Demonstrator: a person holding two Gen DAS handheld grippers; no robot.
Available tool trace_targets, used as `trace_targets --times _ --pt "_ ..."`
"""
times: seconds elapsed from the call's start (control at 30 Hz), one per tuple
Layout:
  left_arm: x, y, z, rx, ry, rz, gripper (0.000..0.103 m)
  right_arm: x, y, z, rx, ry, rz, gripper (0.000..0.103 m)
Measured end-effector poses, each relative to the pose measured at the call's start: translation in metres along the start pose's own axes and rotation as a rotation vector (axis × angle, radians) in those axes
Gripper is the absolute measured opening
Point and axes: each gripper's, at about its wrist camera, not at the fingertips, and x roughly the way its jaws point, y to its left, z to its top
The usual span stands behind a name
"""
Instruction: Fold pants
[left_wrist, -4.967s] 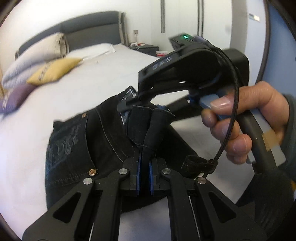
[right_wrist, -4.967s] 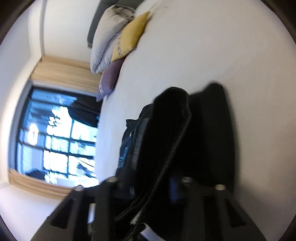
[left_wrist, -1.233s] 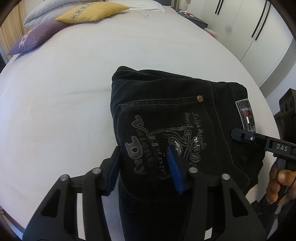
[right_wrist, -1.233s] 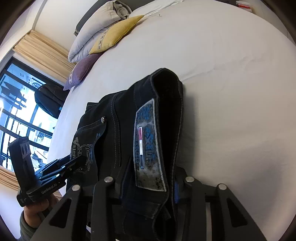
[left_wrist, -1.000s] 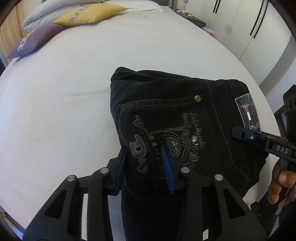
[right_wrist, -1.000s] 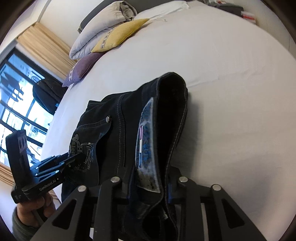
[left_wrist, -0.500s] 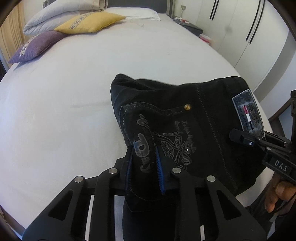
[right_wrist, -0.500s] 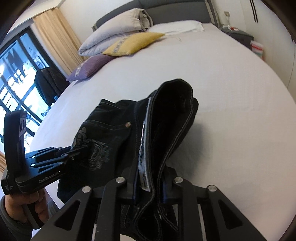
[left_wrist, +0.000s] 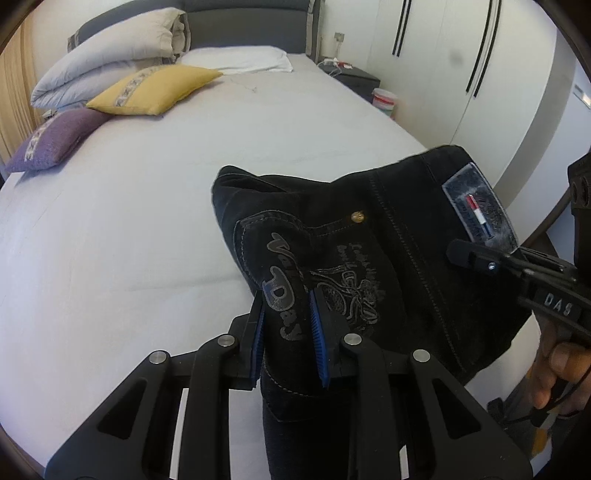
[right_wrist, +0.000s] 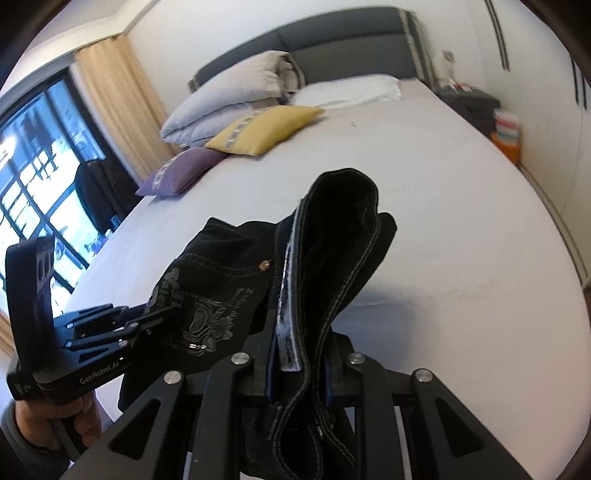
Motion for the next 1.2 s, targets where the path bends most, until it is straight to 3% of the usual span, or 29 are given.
trace_targets --times 0.27,0.3,0.37,0.43,0.57,0.67,0.7,0.8,0.87,0.93,1.0,1.03,1.13,1.2 --pt "0.078 -0.014 -0.009 0.027 0.088 0.034 0.022 0.05 -0.07 -0.023 0.153 0.071 0.025 0.023" --pt "0.082 -0.015 -0.012 0.034 0.088 0.041 0.023 0.058 -0.078 -0.027 0.169 0.092 0.029 0.027" --pt "0.087 -0.016 -0.015 0.037 0.084 0.061 0.027 0.067 -0.092 -0.036 0.205 0.112 0.019 0.049" --pt "0.085 -0.013 -0.02 0.023 0.064 0.048 0.028 0.065 -0.099 -0.042 0.225 0.084 0.031 0.06" --pt "0.082 -0.004 -0.025 -0.015 0.057 0.034 0.052 0.051 -0.107 -0.051 0.277 0.059 0.027 0.072" --pt "0.06 0.006 -0.033 -0.047 0.024 0.038 0.053 0.031 -0.111 -0.055 0.318 0.038 -0.018 0.077" --pt "0.05 0.007 -0.036 -0.052 0.001 0.045 0.058 0.021 -0.112 -0.057 0.332 0.017 -0.034 0.077" --pt "0.006 0.006 -0.05 -0.051 -0.13 0.069 0.066 -0.015 -0.111 -0.065 0.357 -0.063 -0.066 0.077" --pt "-0.036 -0.002 -0.062 -0.027 -0.262 0.109 0.07 -0.045 -0.102 -0.071 0.335 -0.135 -0.114 0.078" --pt "-0.079 -0.011 -0.073 -0.004 -0.398 0.159 0.082 -0.069 -0.091 -0.072 0.307 -0.204 -0.153 0.078" --pt "-0.125 -0.024 -0.087 0.023 -0.558 0.24 0.103 -0.101 -0.074 -0.073 0.265 -0.298 -0.196 0.082" --pt "-0.155 -0.033 -0.096 0.044 -0.67 0.295 0.103 -0.118 -0.065 -0.072 0.237 -0.349 -0.218 0.085" --pt "-0.213 -0.054 -0.108 0.078 -0.86 0.428 0.103 -0.175 -0.026 -0.067 0.118 -0.548 -0.298 0.1" --pt "-0.24 -0.062 -0.11 0.068 -0.928 0.503 0.103 -0.206 -0.003 -0.065 0.044 -0.679 -0.322 0.103"
